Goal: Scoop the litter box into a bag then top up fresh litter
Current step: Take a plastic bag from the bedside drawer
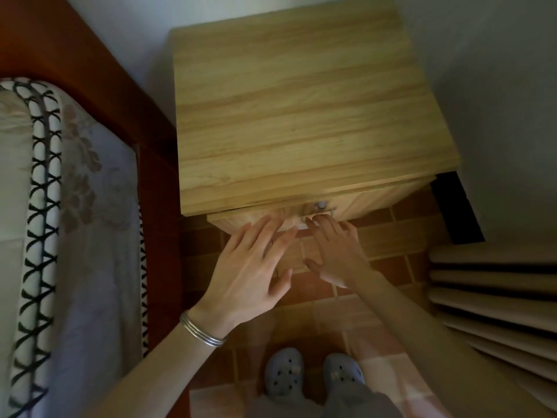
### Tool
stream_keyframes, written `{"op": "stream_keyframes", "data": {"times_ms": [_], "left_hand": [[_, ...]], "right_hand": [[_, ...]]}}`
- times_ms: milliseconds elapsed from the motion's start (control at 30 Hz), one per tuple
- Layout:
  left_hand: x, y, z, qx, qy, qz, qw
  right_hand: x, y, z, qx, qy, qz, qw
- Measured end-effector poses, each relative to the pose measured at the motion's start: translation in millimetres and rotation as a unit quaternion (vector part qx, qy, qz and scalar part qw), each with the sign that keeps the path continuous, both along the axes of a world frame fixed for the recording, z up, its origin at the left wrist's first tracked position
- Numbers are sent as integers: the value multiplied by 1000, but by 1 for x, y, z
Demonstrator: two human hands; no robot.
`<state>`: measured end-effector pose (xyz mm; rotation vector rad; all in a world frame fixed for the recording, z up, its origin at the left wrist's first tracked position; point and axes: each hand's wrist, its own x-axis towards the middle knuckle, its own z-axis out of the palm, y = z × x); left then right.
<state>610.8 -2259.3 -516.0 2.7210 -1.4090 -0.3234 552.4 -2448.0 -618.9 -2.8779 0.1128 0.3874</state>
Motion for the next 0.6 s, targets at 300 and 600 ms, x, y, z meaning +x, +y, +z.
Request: {"op": "stream_keyframes", "data": {"times_ms": [300,600], "left_hand": [[-40,7,-2,13,27,5,1000],[-49,12,-21,36,39,5,999]], "right_hand": [[-66,21,3,-3,79,-5,997],[-98,31,-2,21,109,-3,994]]}}
